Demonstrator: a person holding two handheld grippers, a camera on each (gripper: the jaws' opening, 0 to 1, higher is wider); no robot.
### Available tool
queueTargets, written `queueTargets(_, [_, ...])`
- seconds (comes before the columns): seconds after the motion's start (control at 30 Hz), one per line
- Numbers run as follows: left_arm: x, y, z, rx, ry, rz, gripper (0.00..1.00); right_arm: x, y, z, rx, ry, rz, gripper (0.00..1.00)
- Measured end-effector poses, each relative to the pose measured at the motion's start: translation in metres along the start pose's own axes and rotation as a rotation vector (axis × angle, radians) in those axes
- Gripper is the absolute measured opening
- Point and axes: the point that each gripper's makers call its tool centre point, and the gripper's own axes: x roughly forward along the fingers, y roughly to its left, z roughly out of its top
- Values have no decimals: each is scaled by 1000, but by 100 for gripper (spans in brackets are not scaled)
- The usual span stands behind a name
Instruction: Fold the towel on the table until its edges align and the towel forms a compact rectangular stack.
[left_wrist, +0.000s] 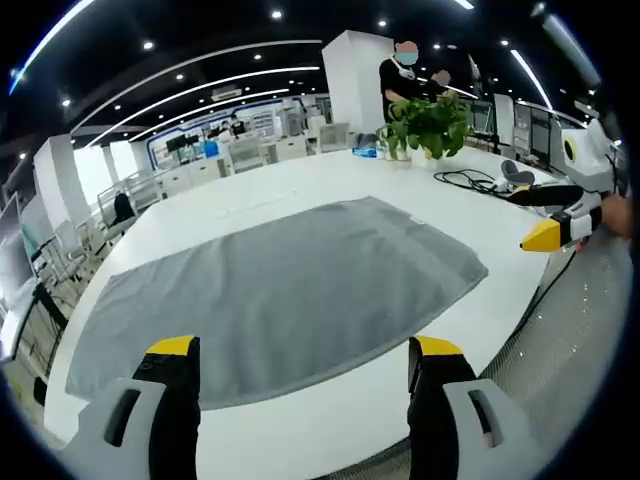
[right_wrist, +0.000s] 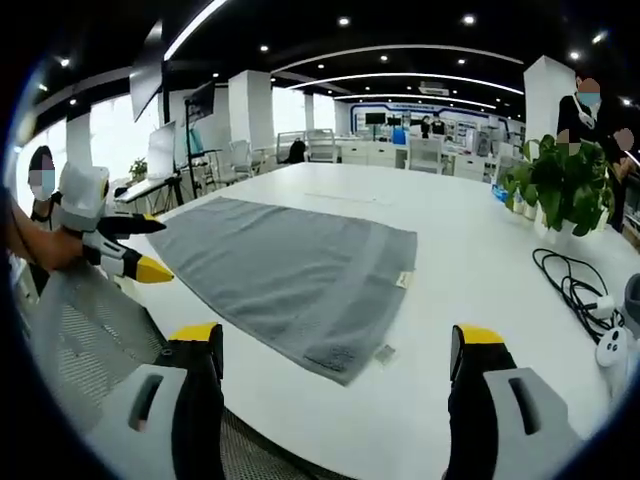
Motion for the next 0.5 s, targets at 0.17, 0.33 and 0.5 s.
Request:
queueTargets(0.17, [0,-1,0,3,2,-4,88,0,2,1,0,-2,11,95])
queueTargets(0.33, [0,-1,1,-5,-3,-3,87,2,4,-2,-2,11,21,94])
queueTargets(0.5, [1,-3,-1,-5,13,-8,86,3,7,-4,-12,25,28,93])
